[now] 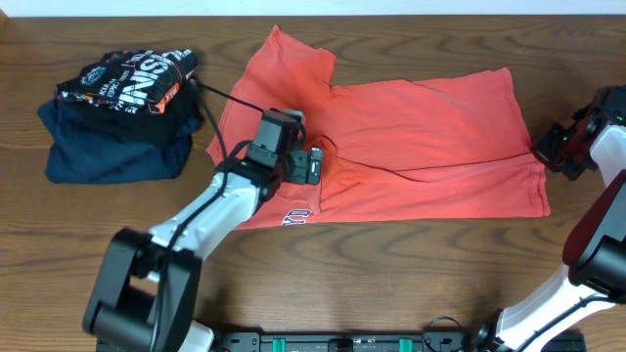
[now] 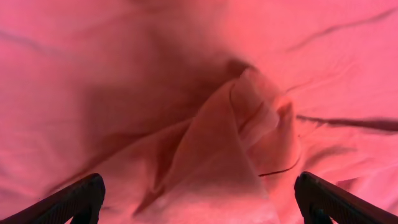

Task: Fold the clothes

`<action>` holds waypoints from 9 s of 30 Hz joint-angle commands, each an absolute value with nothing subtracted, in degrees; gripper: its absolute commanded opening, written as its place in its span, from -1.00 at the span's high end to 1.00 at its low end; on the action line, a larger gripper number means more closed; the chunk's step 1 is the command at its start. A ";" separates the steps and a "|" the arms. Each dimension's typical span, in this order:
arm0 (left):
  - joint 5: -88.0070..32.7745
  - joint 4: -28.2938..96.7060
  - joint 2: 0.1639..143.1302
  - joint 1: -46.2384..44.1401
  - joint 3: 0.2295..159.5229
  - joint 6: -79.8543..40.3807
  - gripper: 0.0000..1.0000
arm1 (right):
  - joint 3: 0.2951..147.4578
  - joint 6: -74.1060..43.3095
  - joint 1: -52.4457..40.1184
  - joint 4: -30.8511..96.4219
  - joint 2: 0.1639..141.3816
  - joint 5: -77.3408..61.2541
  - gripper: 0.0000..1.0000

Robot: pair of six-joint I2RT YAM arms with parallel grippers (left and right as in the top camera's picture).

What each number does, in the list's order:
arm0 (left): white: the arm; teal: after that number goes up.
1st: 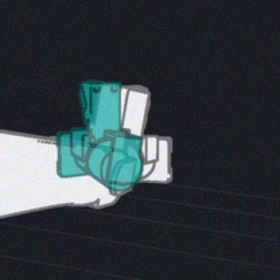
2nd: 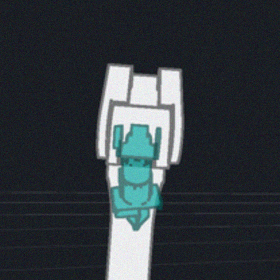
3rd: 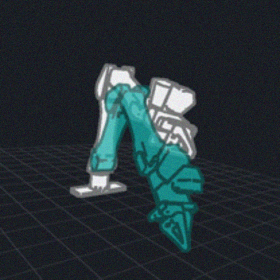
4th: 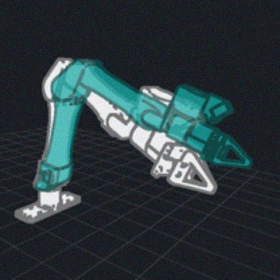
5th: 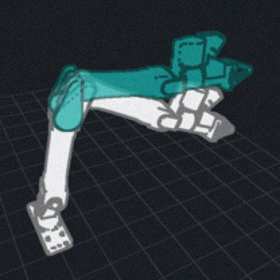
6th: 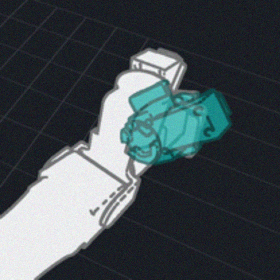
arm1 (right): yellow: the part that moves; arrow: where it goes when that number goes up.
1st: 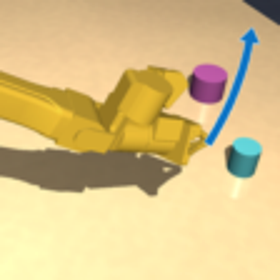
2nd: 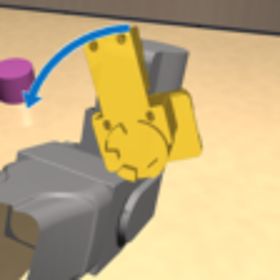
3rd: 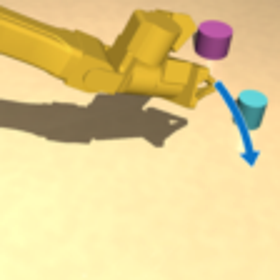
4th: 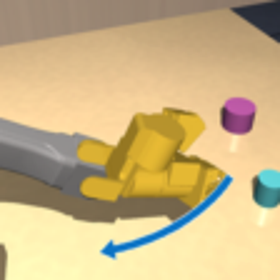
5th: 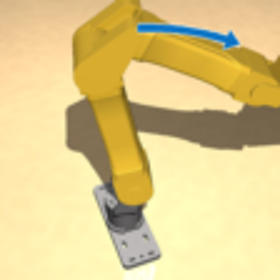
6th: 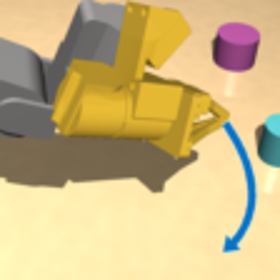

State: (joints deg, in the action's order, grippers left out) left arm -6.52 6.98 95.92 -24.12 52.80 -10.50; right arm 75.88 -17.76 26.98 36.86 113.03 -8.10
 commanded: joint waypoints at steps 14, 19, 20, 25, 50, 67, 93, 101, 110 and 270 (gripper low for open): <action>-7.94 1.19 102.08 -24.82 55.33 -10.07 -0.75 | 75.59 -16.43 26.50 37.71 113.60 -6.83 0.98; -7.90 -0.03 103.24 -25.63 55.40 -9.61 -0.71 | 75.59 -16.43 26.52 37.98 113.60 -6.83 0.97; -7.81 -0.40 103.33 -25.82 55.40 -9.52 -0.64 | 75.59 -16.43 26.50 38.02 113.60 -6.83 0.98; -5.28 -0.03 103.77 -25.91 55.37 -9.43 0.13 | 75.59 -16.43 26.52 38.02 113.60 -6.81 0.97; 9.72 1.45 104.36 -21.89 55.42 -13.41 0.88 | 75.59 -16.03 26.57 37.71 113.60 -5.80 0.97; 9.50 10.55 104.36 -22.09 55.42 -13.41 0.87 | 75.59 -16.03 26.55 35.07 113.60 -8.03 0.87; 14.74 30.65 91.31 -22.31 60.66 -12.36 -0.26 | 75.79 -10.90 26.65 39.46 110.43 -9.04 0.61; -4.32 32.88 91.35 -22.31 60.23 -12.53 -0.09 | 75.79 -10.61 26.68 41.45 110.13 -8.64 0.61; -6.09 23.46 95.37 -22.31 60.23 -13.04 0.15 | 77.76 -10.61 26.72 46.30 109.73 -2.79 0.61; -8.71 54.89 102.10 -14.81 55.02 -14.20 -0.96 | 61.54 -23.79 37.82 59.94 106.89 10.11 0.88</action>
State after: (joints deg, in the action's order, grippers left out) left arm -8.62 53.63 101.21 -14.90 55.09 -14.76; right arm 62.00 -22.15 37.34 60.01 107.02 8.34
